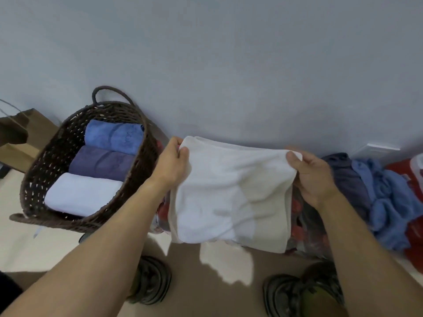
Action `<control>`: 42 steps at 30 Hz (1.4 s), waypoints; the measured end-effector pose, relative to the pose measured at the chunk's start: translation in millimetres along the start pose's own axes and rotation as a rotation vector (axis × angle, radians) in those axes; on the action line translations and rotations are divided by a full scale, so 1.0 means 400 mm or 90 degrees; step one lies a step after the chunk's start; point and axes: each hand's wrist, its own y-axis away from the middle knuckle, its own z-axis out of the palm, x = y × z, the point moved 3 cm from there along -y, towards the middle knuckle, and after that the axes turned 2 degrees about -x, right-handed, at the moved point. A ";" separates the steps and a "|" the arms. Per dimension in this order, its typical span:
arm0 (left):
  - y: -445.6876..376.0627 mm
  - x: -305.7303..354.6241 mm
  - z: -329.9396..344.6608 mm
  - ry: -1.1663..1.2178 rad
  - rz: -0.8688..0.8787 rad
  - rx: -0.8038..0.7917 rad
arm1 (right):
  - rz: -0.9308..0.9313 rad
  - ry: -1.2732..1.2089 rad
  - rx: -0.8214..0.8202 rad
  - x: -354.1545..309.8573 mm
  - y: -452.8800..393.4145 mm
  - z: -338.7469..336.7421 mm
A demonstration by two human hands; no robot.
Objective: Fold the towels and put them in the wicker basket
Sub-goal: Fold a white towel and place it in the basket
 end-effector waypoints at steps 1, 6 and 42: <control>-0.014 -0.007 0.005 -0.019 -0.003 0.003 | -0.034 0.048 0.048 0.007 -0.009 -0.006; -0.065 -0.036 0.022 -0.261 0.032 -0.043 | -0.103 0.324 0.108 0.046 -0.042 -0.013; -0.164 0.020 0.065 -0.256 0.142 -0.074 | -0.037 0.291 0.004 -0.020 -0.107 -0.043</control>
